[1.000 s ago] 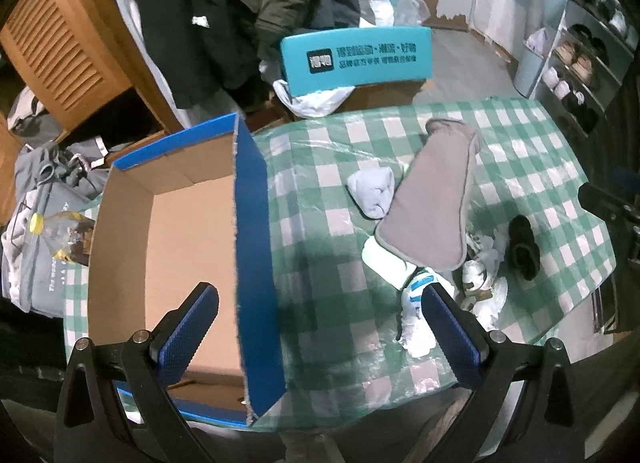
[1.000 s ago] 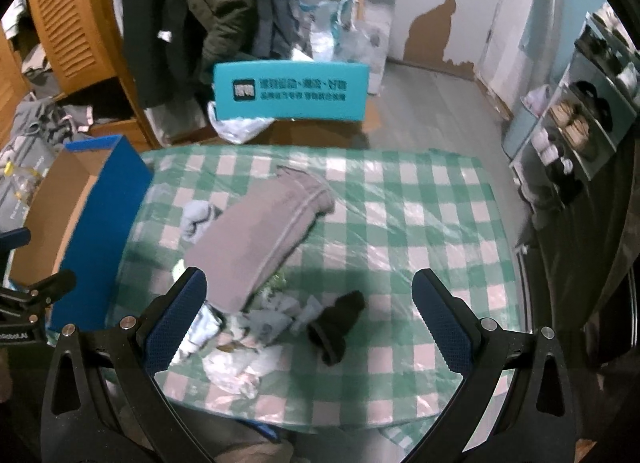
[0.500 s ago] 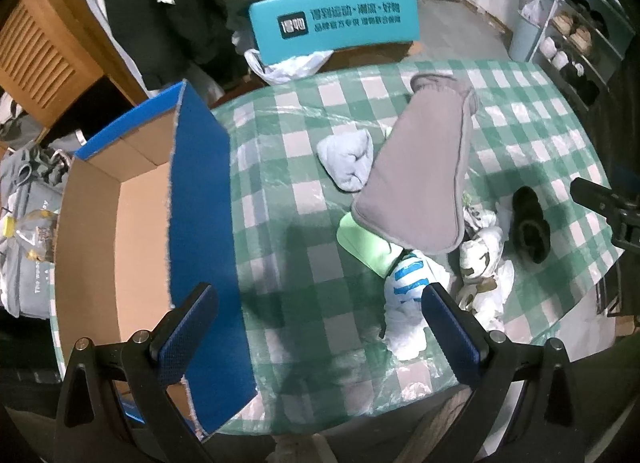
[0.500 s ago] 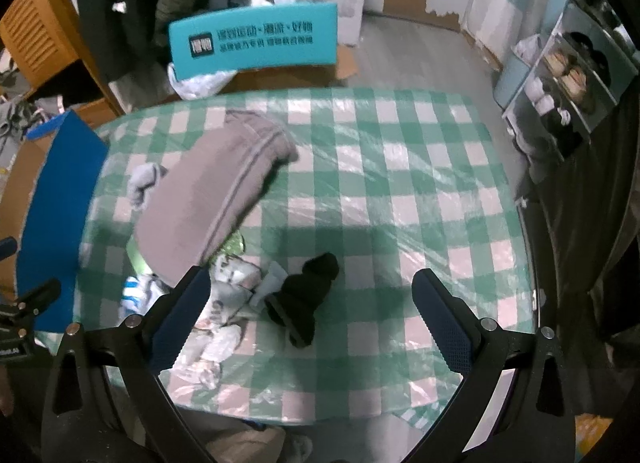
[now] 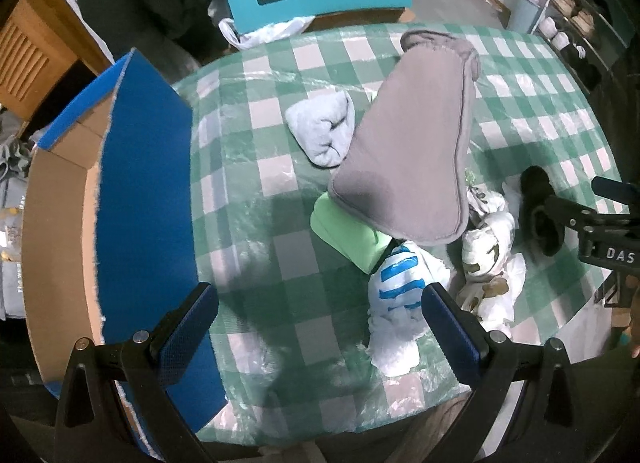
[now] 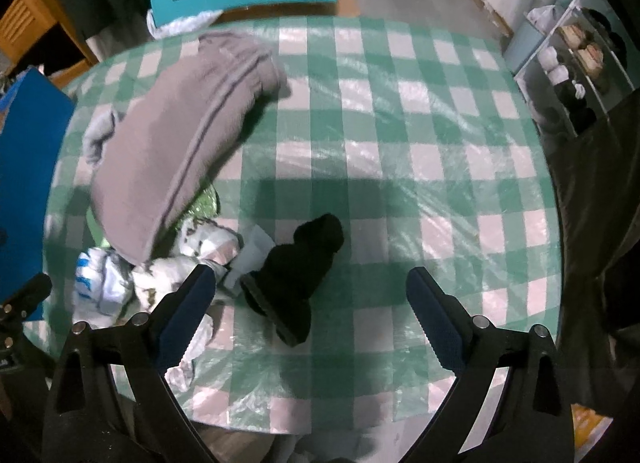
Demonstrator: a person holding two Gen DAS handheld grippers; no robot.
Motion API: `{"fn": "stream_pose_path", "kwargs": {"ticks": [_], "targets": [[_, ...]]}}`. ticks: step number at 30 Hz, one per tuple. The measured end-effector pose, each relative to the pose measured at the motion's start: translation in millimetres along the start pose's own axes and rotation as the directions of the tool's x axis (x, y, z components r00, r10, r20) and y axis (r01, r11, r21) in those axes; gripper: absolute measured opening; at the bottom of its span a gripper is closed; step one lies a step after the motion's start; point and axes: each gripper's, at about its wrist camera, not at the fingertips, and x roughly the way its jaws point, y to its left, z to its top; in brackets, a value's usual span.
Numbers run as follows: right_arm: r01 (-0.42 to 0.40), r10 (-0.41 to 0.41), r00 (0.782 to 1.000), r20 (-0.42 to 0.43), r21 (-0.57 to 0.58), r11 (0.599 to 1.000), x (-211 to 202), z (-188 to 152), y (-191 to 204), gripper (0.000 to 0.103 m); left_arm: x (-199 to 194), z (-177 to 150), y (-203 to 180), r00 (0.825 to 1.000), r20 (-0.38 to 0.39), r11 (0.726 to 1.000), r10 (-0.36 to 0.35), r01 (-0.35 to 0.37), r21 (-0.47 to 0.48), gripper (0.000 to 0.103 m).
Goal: Organize soft objects
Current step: 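Grasp the blue-white striped sock with the left tool while the right tool grasps the black sock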
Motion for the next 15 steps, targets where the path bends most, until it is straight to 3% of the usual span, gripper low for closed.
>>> {"fn": "stream_pose_path", "kwargs": {"ticks": [9,15], "targets": [[0.011,-0.012,0.998,-0.064,-0.016,1.0,23.9,-1.1,1.4,0.087,17.9,1.1,-7.2,0.998,-0.044,0.999,-0.043,0.043,0.0,0.102],[-0.013,0.011,0.996,-0.092,-0.02,1.0,33.4,-3.1,1.0,0.071,24.7,-1.4,-19.6,0.996,-0.062,0.997,-0.065,0.067,0.033,0.102]]}}
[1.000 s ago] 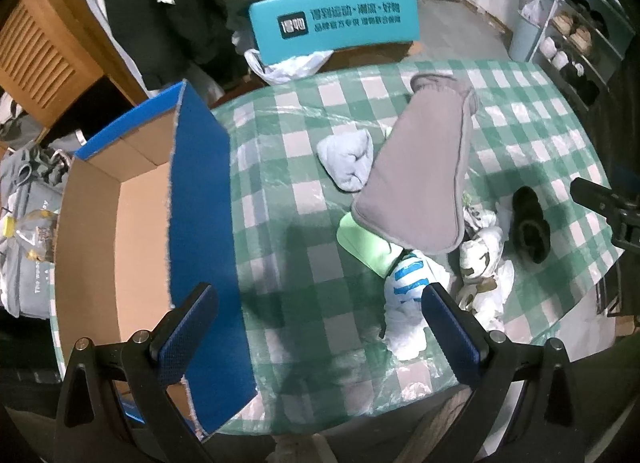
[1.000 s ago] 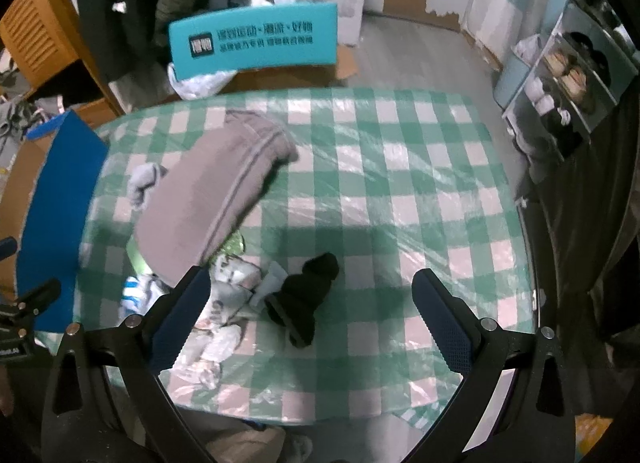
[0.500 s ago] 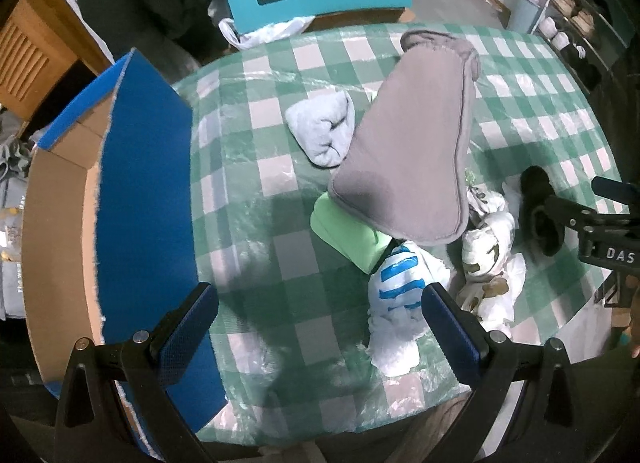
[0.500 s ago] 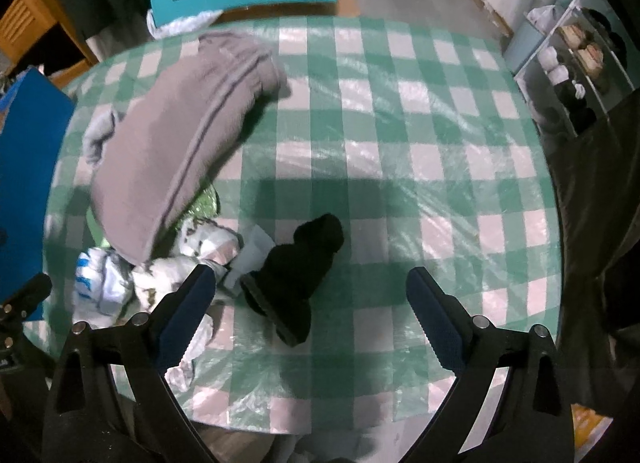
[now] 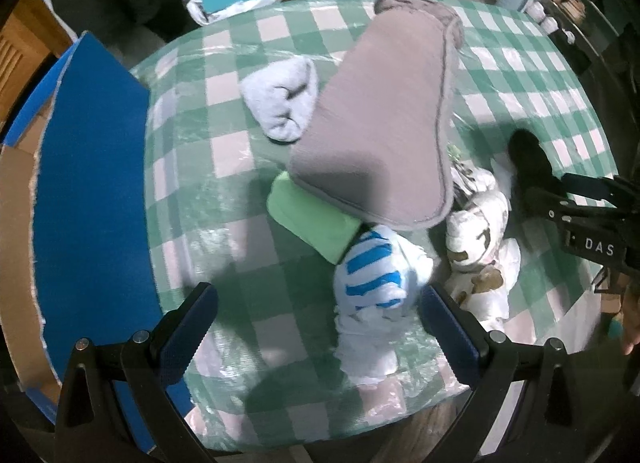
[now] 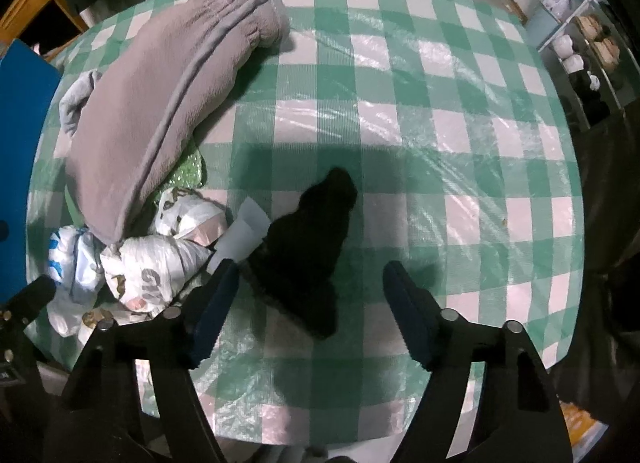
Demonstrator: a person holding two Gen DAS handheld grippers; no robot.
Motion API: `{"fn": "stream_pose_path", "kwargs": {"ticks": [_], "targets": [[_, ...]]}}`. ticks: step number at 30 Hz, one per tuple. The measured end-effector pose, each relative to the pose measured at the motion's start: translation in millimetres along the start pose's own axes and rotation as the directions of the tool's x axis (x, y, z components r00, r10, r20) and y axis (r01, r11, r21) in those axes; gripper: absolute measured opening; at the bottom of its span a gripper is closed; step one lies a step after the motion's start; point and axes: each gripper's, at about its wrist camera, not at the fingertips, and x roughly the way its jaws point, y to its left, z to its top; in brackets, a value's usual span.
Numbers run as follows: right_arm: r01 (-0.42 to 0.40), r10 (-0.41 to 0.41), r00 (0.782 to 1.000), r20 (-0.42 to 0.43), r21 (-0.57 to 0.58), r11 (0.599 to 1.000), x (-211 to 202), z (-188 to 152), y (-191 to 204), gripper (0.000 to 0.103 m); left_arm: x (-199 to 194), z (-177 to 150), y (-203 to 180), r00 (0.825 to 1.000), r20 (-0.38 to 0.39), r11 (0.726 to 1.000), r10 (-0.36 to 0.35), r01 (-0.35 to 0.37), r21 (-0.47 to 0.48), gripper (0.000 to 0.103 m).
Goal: Organize soft objects
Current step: 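Grasp the blue-white striped sock with the left tool while the right tool grasps the black sock, then carry the striped sock with the left tool into the box while the right tool carries the black sock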
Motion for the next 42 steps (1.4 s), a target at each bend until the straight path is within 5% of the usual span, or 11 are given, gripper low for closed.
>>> {"fn": "stream_pose_path", "kwargs": {"ticks": [8,11,16,21,24,42], "targets": [[-0.045,0.045,0.999,-0.007,0.016,0.999,9.0,-6.4,-7.5,0.04,9.3,-1.6,-7.3,1.0,-0.014,1.0,-0.015,0.015,0.015,0.101],[-0.042,0.042,0.999,-0.012,0.013,0.999,8.6,-5.3,-9.2,0.029,11.0,-1.3,-8.1,1.0,-0.018,1.0,-0.018,0.018,0.013,0.094],[-0.056,0.056,0.998,-0.007,0.013,0.998,7.3,-8.2,-11.6,0.025,16.1,-6.5,-6.0,0.999,-0.032,0.999,-0.043,0.043,-0.001,0.076],[-0.066,0.065,0.998,0.01,0.021,0.998,-1.0,-8.7,-14.4,0.024,15.3,-16.5,-5.5,0.995,-0.026,0.995,-0.095,0.095,0.002,0.043],[-0.074,0.074,0.997,0.015,0.024,0.997,-8.1,-10.2,-20.6,0.024,10.0,-23.7,-6.4,0.995,-0.012,0.995,-0.097,0.097,0.011,0.035],[-0.102,0.096,0.99,0.106,0.046,0.994,-47.8,-14.4,-18.6,0.016,-42.5,-17.9,8.5,0.989,0.096,0.993,-0.116,0.117,-0.006,0.031]]}}
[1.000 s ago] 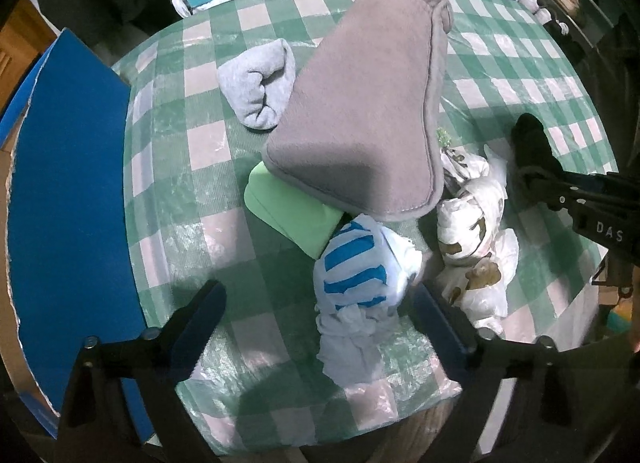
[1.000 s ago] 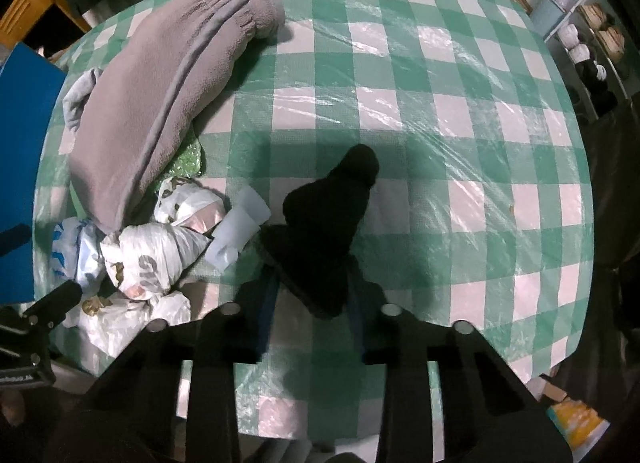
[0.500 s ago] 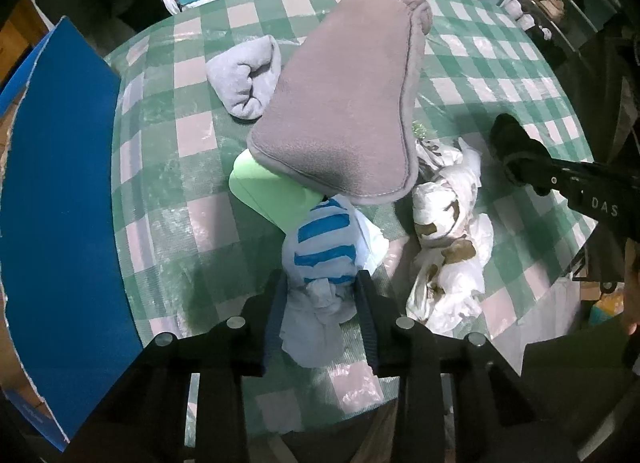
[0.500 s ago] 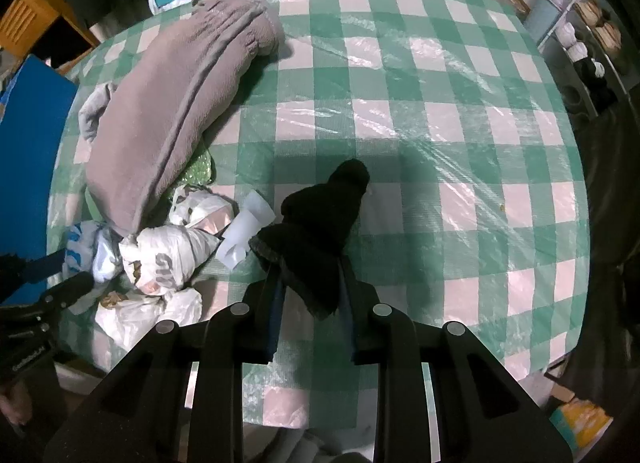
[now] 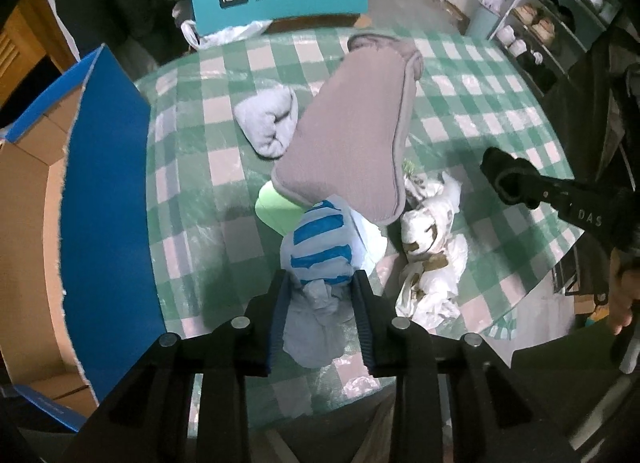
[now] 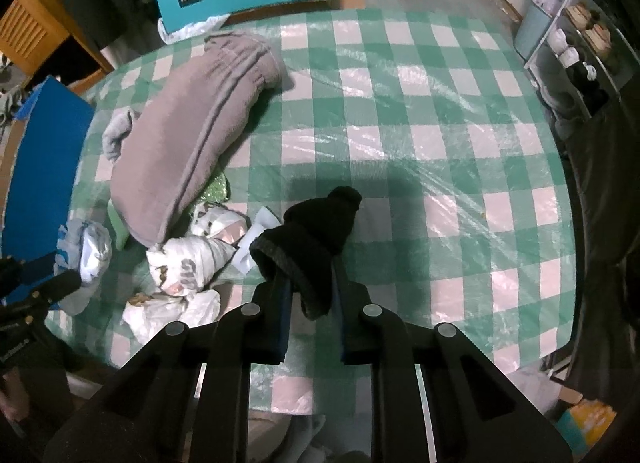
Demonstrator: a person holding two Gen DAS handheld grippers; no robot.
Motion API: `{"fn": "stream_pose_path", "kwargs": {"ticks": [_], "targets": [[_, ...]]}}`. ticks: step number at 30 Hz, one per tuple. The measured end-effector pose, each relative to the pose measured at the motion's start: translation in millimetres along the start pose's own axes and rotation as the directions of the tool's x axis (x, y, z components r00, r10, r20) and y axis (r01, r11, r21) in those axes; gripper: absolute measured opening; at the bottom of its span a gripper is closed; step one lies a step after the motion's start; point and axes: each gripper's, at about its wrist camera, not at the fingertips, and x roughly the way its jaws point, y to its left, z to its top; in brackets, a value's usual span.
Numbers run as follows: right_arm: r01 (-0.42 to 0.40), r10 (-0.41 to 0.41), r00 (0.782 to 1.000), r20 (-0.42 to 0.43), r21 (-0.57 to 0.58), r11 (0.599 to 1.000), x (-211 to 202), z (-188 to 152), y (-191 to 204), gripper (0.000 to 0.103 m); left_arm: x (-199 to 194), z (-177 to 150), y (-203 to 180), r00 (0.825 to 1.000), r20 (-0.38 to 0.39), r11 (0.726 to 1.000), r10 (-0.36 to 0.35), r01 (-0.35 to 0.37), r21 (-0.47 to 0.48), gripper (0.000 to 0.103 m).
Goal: Organize soft objects
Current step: 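Carry the striped sock with the left tool into the box while the right tool carries the black sock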
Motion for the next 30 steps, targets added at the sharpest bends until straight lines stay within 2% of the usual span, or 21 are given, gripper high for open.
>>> {"fn": "stream_pose_path", "kwargs": {"ticks": [14,30], "targets": [[0.002,0.005,0.992,0.124,-0.051,0.999,-41.7,3.5,19.8,0.015,-43.6,7.4,12.6,0.993,0.119,1.0,0.026,-0.025,-0.011,0.03],[-0.036,0.069,0.973,0.221,-0.15,0.988,-81.0,9.8,58.6,0.015,-65.1,11.8,28.6,0.984,0.168,0.998,0.055,-0.047,-0.052,0.03]]}}
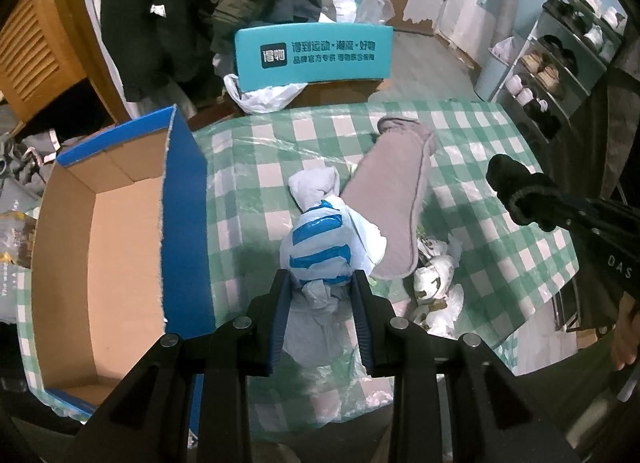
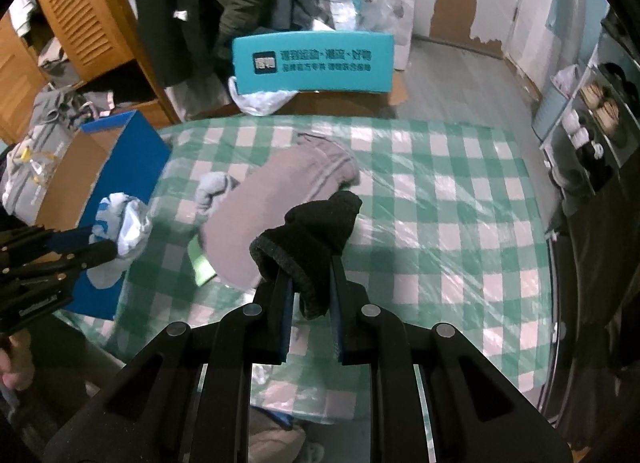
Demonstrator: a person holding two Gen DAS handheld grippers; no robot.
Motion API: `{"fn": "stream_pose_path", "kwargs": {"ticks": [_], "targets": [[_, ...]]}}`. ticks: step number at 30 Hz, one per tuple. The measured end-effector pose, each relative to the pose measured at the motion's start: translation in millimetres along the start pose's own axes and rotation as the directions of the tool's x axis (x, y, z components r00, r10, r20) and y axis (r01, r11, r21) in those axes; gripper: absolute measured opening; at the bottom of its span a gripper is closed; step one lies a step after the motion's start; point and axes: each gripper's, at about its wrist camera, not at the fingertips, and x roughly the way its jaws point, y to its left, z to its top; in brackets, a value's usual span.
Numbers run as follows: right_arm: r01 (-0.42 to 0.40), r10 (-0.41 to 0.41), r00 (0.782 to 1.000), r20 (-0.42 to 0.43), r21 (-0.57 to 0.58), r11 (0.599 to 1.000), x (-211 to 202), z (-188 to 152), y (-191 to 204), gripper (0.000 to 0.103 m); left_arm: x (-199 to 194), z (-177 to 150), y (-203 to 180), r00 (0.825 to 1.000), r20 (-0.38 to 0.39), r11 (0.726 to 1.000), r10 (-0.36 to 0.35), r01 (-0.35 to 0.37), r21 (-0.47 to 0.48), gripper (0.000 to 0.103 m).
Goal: Organize soft objects
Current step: 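Carry the striped sock with the left tool into the box while the right tool carries the black sock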
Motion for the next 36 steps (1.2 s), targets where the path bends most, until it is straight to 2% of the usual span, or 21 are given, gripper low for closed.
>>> {"fn": "stream_pose_path", "kwargs": {"ticks": [18,36], "targets": [[-0.057,0.063,0.996,0.06,-0.1,0.993,-21.0,21.1,51.2,0.015,-34.1,6.0,24.7,0.996,0.077,0.998,0.052,-0.05,-0.028,0.03],[-0.1,0.113,0.992,0.062,-0.18,0.979,-15.0,42.3,105.5,0.015,-57.3,1.3,72.1,0.986,0.124,0.99,0.108,-0.096,-0.103,0.03]]}}
